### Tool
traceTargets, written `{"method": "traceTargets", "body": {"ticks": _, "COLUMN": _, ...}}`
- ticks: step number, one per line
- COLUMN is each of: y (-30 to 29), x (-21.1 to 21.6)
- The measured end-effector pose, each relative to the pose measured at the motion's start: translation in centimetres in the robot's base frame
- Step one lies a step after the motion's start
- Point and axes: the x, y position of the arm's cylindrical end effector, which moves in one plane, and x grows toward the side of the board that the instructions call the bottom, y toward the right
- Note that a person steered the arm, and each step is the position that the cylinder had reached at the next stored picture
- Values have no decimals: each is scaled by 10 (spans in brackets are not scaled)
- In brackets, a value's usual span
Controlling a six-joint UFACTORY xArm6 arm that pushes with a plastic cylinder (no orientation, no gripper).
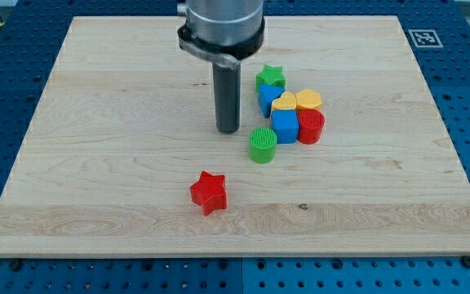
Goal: Separate the green star from the blue triangle
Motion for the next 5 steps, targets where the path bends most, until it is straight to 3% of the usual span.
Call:
{"method": "traceTargets", "body": {"ticks": 3, "y": 25, "x": -126}}
{"method": "traceTargets", "body": {"ticks": 4, "y": 82, "x": -140}}
{"method": "traceTargets", "body": {"ticks": 5, "y": 92, "x": -140}}
